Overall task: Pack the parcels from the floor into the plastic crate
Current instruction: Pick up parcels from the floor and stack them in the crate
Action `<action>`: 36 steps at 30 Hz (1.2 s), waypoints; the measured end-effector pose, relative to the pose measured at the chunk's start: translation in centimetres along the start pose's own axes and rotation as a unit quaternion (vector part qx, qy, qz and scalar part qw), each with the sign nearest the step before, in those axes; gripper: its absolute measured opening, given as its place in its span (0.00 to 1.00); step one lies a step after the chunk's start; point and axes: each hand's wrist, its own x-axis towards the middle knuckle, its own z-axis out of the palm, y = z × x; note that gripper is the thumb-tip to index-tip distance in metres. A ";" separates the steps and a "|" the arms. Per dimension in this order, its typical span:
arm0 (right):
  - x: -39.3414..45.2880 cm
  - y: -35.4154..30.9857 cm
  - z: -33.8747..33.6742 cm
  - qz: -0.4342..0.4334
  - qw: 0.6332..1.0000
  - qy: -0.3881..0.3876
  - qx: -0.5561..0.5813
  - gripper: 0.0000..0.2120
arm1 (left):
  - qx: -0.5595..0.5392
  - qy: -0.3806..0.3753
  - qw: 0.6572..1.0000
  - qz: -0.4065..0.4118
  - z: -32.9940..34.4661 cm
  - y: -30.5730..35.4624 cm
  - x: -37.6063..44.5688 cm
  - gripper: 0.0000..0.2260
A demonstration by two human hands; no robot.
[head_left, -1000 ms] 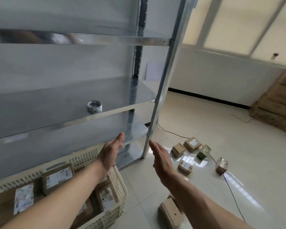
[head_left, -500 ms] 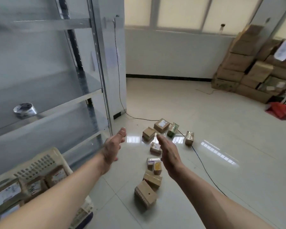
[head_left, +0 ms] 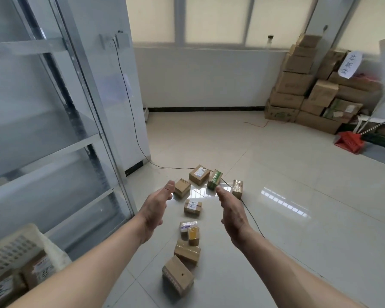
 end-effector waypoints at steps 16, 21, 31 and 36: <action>9.6 1.6 2.5 0.059 0.992 0.111 -0.012 0.27 | 0.022 -0.082 0.995 -0.049 -1.7 0.1 15.6 0.38; 13.3 3.9 4.4 0.101 0.984 0.150 -0.003 0.21 | 0.053 -0.103 0.989 -0.087 -2.5 -1.5 21.2 0.32; 18.0 18.0 5.9 0.249 0.957 0.150 -0.004 0.23 | 0.098 -0.110 0.968 -0.202 -1.4 -13.1 29.8 0.24; 20.7 29.4 6.5 0.324 0.937 0.132 -0.013 0.24 | 0.108 -0.106 0.952 -0.267 0.4 -23.5 33.8 0.24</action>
